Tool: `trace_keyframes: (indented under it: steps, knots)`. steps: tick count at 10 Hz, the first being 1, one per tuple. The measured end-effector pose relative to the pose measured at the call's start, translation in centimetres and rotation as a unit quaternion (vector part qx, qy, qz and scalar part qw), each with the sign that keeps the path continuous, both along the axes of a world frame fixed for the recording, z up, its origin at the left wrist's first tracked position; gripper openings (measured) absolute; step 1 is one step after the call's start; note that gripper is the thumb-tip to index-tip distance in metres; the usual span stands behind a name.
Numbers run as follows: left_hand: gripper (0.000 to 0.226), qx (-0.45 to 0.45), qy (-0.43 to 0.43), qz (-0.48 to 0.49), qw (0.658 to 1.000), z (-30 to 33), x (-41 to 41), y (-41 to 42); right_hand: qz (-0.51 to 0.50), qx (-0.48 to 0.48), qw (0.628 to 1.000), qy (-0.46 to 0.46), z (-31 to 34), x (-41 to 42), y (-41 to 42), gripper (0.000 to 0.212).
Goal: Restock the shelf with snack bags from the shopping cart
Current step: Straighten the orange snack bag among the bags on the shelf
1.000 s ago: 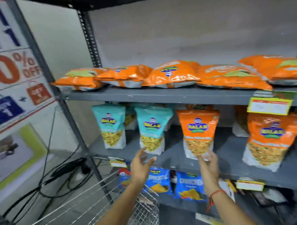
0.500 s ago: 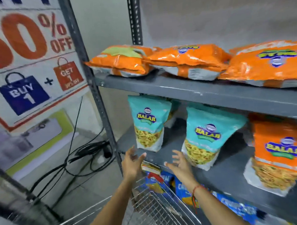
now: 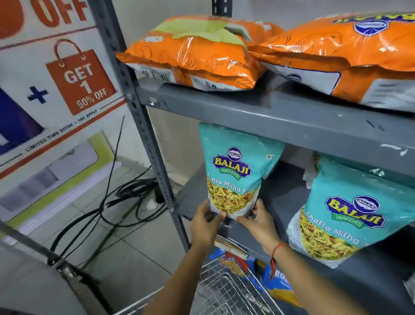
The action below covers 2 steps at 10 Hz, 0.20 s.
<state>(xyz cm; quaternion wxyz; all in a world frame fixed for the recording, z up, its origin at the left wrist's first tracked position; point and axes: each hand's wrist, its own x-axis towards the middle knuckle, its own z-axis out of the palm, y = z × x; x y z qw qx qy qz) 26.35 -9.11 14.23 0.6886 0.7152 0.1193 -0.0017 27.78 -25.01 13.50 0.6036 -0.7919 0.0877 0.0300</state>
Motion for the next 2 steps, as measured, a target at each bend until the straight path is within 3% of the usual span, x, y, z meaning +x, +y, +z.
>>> trace_keyframes:
  steps: [2]
  knots:
    - [0.046, -0.013, -0.025, -0.035, 0.999, 1.1, -1.5, -0.2, 0.009, 0.041, 0.999, -0.009, -0.1, -0.5, -0.1, 0.066]
